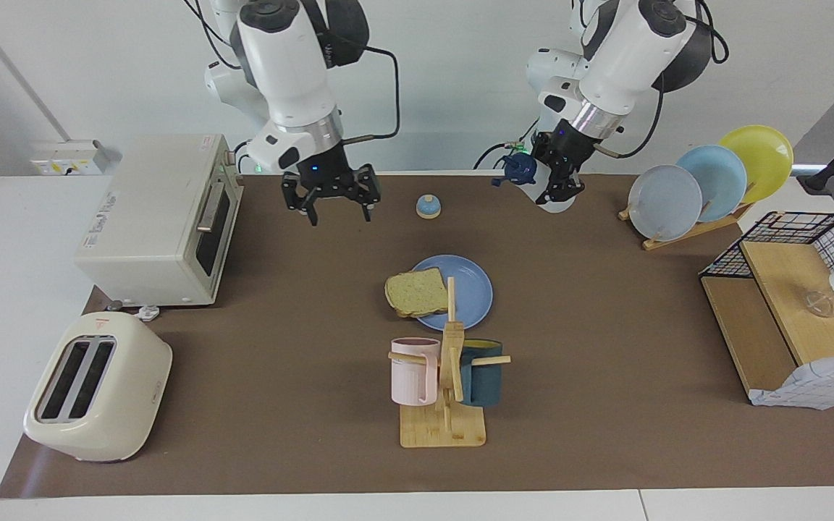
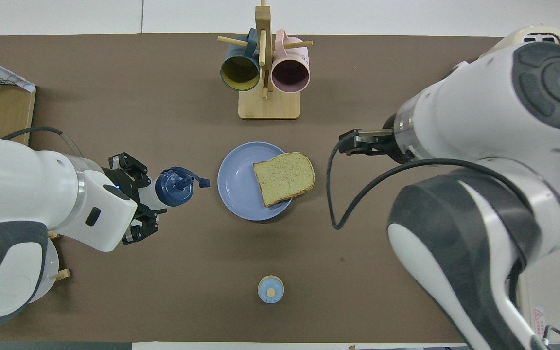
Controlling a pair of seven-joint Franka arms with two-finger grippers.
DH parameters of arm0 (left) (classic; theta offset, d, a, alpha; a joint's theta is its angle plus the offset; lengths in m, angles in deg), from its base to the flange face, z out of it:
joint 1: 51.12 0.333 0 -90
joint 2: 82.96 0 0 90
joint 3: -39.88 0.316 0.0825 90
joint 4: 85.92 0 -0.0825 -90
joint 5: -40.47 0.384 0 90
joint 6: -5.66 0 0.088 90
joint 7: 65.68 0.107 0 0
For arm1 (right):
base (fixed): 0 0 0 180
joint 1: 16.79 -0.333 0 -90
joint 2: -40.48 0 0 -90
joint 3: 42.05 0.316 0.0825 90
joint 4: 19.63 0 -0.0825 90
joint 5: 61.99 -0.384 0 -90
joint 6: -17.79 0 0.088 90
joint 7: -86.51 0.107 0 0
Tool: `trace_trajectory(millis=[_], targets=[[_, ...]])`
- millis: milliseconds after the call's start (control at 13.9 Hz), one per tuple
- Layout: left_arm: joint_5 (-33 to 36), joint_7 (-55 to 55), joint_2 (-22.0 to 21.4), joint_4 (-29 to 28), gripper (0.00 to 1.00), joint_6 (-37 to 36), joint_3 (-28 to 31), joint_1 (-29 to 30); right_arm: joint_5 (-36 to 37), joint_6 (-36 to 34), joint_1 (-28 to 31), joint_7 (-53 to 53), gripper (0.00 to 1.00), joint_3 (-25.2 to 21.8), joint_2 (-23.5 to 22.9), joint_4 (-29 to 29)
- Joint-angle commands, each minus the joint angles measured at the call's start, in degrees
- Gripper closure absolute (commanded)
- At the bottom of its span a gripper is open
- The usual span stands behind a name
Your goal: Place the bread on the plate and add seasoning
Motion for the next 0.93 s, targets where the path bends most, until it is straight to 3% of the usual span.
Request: trace_trajectory(millis=[0, 287, 430, 860], targets=[[5.06, -3.93, -0.11, -0.26, 1.0, 1.13, -2.46, -0.36, 1.37, -6.63, 7.3, -4.82, 0.0, 0.79, 4.61, -1.33], [14.2, -8.25, 1.47, -0.09, 1.0, 1.74, -7.82, -0.36, 2.41, -11.82, 14.08, -12.38, 0.0, 0.7, 6.12, -1.94], [19.04, -10.78, 1.57, -0.18, 1.0, 2.09, -9.94, -0.36, 6.0, -13.41, 15.49, -13.88, 0.0, 0.7, 6.04, -0.99], [29.15, -15.19, 3.15, -0.09, 1.0, 1.65, -14.16, -0.8, 6.99, -13.5, 16.64, -17.05, 0.0, 0.17, 3.66, 2.01]])
